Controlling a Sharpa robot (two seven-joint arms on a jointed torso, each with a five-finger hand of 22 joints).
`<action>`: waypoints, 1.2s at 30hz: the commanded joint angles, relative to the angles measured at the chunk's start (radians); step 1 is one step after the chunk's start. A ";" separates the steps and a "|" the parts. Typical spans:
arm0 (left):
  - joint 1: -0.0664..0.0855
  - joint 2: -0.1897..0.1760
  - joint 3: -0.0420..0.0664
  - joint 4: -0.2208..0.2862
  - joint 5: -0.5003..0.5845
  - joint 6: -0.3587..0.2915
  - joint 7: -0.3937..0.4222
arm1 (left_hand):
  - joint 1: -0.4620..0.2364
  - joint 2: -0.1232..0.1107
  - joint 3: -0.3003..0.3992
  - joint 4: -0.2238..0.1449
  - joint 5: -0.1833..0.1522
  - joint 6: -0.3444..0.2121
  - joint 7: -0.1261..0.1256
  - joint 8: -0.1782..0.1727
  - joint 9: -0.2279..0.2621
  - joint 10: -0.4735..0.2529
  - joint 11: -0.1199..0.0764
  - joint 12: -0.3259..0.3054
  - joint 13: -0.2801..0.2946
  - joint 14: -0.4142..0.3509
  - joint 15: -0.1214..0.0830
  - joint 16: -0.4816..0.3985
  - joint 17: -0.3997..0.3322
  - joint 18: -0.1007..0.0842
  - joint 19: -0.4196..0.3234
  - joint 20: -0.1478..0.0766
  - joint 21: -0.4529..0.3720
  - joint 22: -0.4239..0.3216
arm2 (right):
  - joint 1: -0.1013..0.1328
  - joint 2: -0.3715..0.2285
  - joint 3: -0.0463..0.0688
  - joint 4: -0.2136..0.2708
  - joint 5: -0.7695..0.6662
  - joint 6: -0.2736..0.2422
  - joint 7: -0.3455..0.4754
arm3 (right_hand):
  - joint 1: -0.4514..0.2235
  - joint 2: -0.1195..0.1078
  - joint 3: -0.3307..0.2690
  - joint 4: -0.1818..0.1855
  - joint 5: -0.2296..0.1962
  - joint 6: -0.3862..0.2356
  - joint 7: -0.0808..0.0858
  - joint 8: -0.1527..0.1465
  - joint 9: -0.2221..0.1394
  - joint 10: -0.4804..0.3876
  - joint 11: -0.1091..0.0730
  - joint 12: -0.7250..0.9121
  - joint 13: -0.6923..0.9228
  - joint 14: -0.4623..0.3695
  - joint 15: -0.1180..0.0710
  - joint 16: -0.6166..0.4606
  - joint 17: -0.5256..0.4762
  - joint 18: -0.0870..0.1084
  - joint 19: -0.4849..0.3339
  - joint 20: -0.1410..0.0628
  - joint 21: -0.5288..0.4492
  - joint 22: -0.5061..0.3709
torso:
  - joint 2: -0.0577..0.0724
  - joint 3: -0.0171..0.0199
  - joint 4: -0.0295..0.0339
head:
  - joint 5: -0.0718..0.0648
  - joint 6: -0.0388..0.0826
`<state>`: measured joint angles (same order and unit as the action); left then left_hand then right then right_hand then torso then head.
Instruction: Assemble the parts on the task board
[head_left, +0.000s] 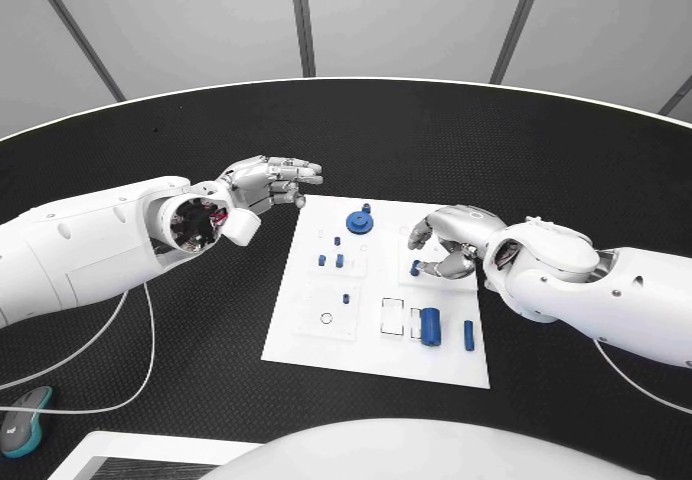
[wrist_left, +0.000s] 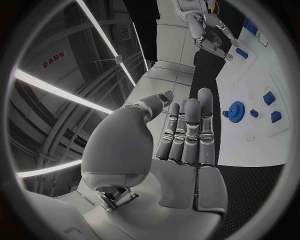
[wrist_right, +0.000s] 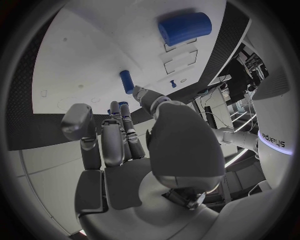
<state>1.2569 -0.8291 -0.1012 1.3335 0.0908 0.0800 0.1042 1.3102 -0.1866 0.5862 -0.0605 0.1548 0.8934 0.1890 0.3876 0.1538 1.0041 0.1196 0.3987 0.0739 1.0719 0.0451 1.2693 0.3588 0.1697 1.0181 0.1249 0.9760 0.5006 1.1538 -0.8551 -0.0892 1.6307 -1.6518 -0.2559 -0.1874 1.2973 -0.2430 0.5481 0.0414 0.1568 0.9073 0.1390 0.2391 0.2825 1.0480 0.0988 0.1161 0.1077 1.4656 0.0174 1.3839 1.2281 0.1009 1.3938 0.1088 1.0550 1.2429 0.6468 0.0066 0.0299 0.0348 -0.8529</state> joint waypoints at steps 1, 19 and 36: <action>0.000 0.000 0.000 0.000 0.000 0.000 0.000 | 0.007 0.006 -0.005 0.002 0.001 -0.002 0.002 -0.004 -0.001 -0.001 0.003 -0.003 -0.001 -0.007 -0.001 0.001 -0.002 0.016 0.001 0.006 -0.004 -0.001 | -0.003 0.006 0.000 -0.006 0.000 0.007 0.002 | 0.011 -0.001 -0.005 -0.001 -0.004 -0.006 0.001 -0.005 -0.001 -0.001 0.000 0.000 -0.002 0.039 -0.005 -0.003 0.002 0.007 0.000 0.000 -0.005 0.000 | 0.000 -0.0005 -0.0014 | 0.003 -0.002; 0.000 -0.001 0.000 0.001 0.000 0.001 -0.003 | 0.009 0.007 -0.008 0.003 0.002 -0.001 0.002 -0.004 -0.001 -0.001 0.003 -0.003 -0.001 -0.008 -0.001 0.001 -0.002 0.016 0.002 0.006 -0.006 -0.002 | -0.014 0.026 -0.001 -0.024 0.000 0.043 0.002 | 0.025 0.016 0.035 0.008 -0.001 0.048 0.005 0.012 0.008 0.096 -0.017 0.042 -0.003 0.043 -0.019 0.009 0.011 0.003 0.015 -0.011 0.016 0.016 | 0.000 0.0000 -0.0017 | 0.003 -0.005; 0.000 -0.002 0.000 0.001 0.000 0.001 -0.004 | 0.009 0.007 -0.008 0.003 0.002 -0.001 0.002 -0.004 -0.001 -0.001 0.003 -0.003 -0.001 -0.008 -0.001 0.001 -0.002 0.016 0.002 0.006 -0.006 -0.002 | -0.021 0.034 -0.001 -0.036 0.000 0.064 -0.005 | 0.039 0.030 0.062 -0.002 0.001 0.093 0.001 0.030 0.019 0.156 -0.028 0.049 0.004 0.045 -0.029 0.016 0.016 0.000 0.021 -0.020 0.025 0.025 | -0.001 0.0001 -0.0020 | 0.004 -0.008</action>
<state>1.2569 -0.8314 -0.1012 1.3348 0.0908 0.0810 0.1001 1.3148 -0.1820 0.5823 -0.0565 0.1548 0.8934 0.1890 0.3876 0.1542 1.0041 0.1196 0.3987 0.0739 1.0719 0.0451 1.2693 0.3576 0.1697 1.0181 0.1249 0.9760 0.4993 1.1325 -0.8211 -0.0907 1.5946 -1.6517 -0.1915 -0.1923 1.3252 -0.2150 0.6038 0.0412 0.1568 0.9917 0.1409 0.2625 0.3002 1.1966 0.0722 0.1625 0.1103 1.4649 -0.0036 1.3957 1.2432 0.1008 1.4099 0.0927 1.0750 1.2662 0.6462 0.0067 0.0285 0.0385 -0.8607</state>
